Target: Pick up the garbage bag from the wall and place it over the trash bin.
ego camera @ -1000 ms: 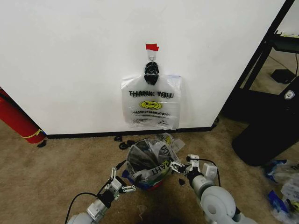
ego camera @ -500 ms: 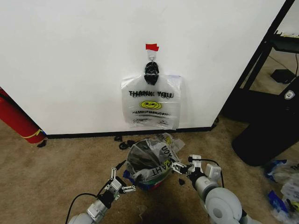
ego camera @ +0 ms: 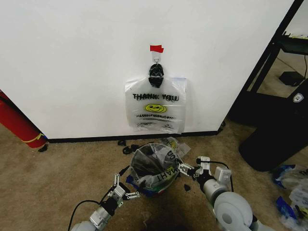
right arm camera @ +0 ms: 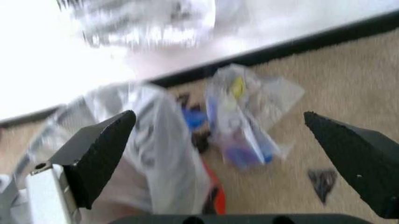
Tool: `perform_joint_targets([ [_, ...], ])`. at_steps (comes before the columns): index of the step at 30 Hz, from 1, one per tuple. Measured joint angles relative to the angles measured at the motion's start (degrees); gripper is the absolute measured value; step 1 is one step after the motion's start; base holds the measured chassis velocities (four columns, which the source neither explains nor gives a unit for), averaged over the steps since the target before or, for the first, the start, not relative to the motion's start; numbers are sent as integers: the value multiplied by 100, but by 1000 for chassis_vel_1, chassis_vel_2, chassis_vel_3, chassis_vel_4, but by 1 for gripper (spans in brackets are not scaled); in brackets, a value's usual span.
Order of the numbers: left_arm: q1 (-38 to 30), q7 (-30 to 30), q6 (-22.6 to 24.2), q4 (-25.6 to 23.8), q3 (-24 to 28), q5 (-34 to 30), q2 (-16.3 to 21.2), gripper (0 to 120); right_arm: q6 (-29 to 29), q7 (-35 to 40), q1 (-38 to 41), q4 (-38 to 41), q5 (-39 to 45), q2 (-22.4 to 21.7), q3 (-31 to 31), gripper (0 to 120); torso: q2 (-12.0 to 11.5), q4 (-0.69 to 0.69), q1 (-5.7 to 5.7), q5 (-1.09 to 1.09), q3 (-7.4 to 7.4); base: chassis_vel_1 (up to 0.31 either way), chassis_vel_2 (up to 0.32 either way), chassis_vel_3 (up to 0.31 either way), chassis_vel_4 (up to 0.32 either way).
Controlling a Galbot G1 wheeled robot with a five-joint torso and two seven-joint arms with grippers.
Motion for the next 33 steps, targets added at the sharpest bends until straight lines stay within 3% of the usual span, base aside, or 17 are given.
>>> perform_joint_targets([
  [3, 113, 1, -26, -245, -29, -76, 5, 100, 461, -314, 103, -178, -51, 73, 136, 100, -1, 1, 0, 1, 0, 0, 0, 0, 0],
  [6, 271, 4, -61, -658, -128, -293, 17, 100, 1992, -1708, 154, -514, -359, 149, 358, 100, -1, 1, 0, 1, 0, 0, 0, 0, 0],
  [7, 271, 4, -61, -658, -128, -293, 17, 100, 1992, -1708, 154, -514, -359, 149, 358, 100, -1, 1, 0, 1, 0, 0, 0, 0, 0],
  [10, 394, 28, -50, -1188, -244, -755, 80, 100, 2850, -2734, 141, -601, -589, 165, 572, 100, -1, 1, 0, 2, 0, 0, 0, 0, 0],
  [16, 347, -492, 246, -1946, -445, -1458, 198, 100, 3295, -2970, 18, -438, -1546, 94, 934, 100, -1, 1, 0, 2, 0, 0, 0, 0, 0],
  [19, 254, -1272, 654, -2389, -591, -1696, 170, 100, 3820, -2914, -401, -410, -3043, -25, 1429, 100, -1, 0, 0, 3, 0, 0, 0, 0, 0],
  [22, 265, -1386, 737, -2535, -734, -1719, 30, 100, 4366, -3216, -1018, -320, -3736, -32, 1927, 100, -1, -1, 0, 2, -1, 0, 0, 0, 0],
  [31, 349, -1461, 783, -2644, -816, -1705, -261, 100, 5085, -3435, -2167, -105, -3760, 359, 2401, 100, 0, -1, -1, 1, -1, 0, 0, 0, 0],
  [33, 327, -1474, 846, -2729, -813, -1749, -315, 100, 5504, -3931, -2304, -299, -3420, 540, 2457, 100, 0, 1, -1, 2, -1, 0, 0, 0, 0],
])
